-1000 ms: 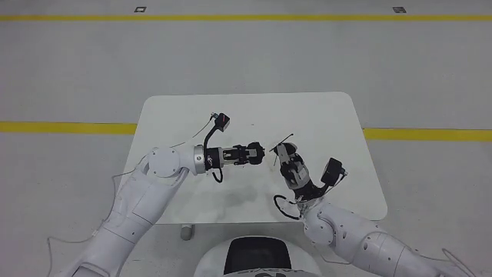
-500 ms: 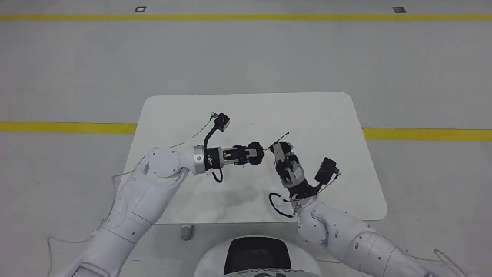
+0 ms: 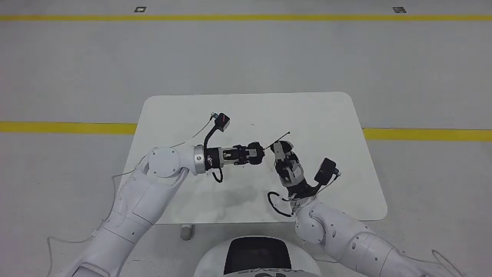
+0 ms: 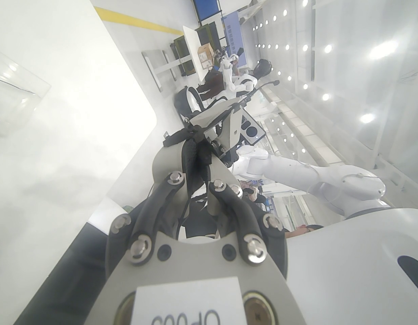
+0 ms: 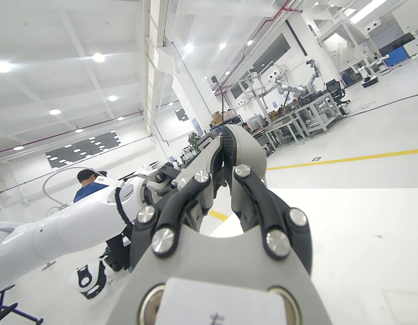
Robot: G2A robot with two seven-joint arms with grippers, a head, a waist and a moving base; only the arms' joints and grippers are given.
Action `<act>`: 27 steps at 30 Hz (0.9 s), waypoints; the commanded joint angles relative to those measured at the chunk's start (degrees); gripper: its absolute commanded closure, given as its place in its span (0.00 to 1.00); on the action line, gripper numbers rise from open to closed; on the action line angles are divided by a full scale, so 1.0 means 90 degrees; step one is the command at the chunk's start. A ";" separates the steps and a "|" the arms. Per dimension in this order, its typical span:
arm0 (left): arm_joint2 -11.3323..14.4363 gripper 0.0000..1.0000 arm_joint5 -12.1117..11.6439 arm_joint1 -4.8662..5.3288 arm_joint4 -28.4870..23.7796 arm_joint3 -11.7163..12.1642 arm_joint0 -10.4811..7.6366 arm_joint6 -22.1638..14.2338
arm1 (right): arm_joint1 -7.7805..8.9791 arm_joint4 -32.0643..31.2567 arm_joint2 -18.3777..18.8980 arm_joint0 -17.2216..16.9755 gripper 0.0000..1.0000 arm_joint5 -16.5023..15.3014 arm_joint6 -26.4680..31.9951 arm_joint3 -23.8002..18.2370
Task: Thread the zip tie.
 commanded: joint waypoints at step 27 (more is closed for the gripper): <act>0.0000 1.00 0.0000 0.0000 0.0000 0.0000 0.0000 0.0000 | -0.0093 -0.0116 0.0198 -0.0119 1.00 0.0000 0.0271 0.0074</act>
